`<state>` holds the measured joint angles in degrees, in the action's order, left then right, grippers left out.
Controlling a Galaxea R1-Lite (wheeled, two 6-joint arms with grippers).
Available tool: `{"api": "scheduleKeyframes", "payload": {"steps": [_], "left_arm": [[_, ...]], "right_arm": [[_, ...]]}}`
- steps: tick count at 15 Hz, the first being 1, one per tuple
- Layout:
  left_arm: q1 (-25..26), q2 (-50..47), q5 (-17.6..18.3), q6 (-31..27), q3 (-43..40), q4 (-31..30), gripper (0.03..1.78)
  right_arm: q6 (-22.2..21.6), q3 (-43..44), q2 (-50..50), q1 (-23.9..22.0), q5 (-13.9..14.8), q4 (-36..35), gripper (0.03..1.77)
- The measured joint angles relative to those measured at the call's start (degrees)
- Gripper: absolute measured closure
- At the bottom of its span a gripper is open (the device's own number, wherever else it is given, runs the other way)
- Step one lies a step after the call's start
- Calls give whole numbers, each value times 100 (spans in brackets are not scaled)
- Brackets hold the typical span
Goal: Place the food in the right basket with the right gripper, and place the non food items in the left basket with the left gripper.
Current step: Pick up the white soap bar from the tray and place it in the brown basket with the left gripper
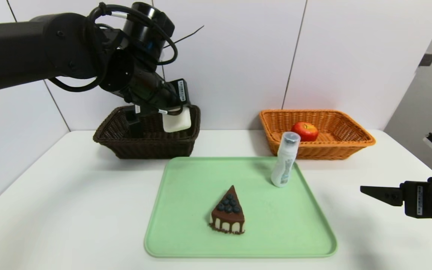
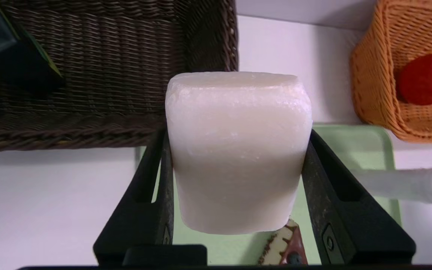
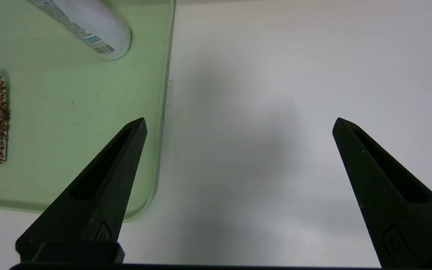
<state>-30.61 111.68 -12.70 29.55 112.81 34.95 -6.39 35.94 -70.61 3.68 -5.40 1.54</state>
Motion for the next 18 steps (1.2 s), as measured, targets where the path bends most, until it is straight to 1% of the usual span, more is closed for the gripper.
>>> {"api": "scheduleKeyframes", "payload": {"steps": [4,5,7,8,11,14,18], "left_arm": [[484,401,-5,-67,2,-811,84],[589,539,-5,-89,2,-968,84],[770,814,-2,-138,4,-1298,84],[846,937,-2,-155,4,-1390,84],[1014,1300,-5,-362,4,-1549,84],[1173,1602,-6,-517,4,-1930,84],[1220,1866,6,-494,4,-1936,84]], "right_arm": [[-15,193,-67,-132,-9,-16,9],[-72,267,-89,-195,-18,-17,9],[-325,389,-111,-284,-22,-22,9],[-391,428,-111,-308,2,-22,9],[-372,455,-111,-410,15,-20,9],[-374,479,-56,-425,9,-22,9],[-384,461,60,-425,33,-16,9]]}}
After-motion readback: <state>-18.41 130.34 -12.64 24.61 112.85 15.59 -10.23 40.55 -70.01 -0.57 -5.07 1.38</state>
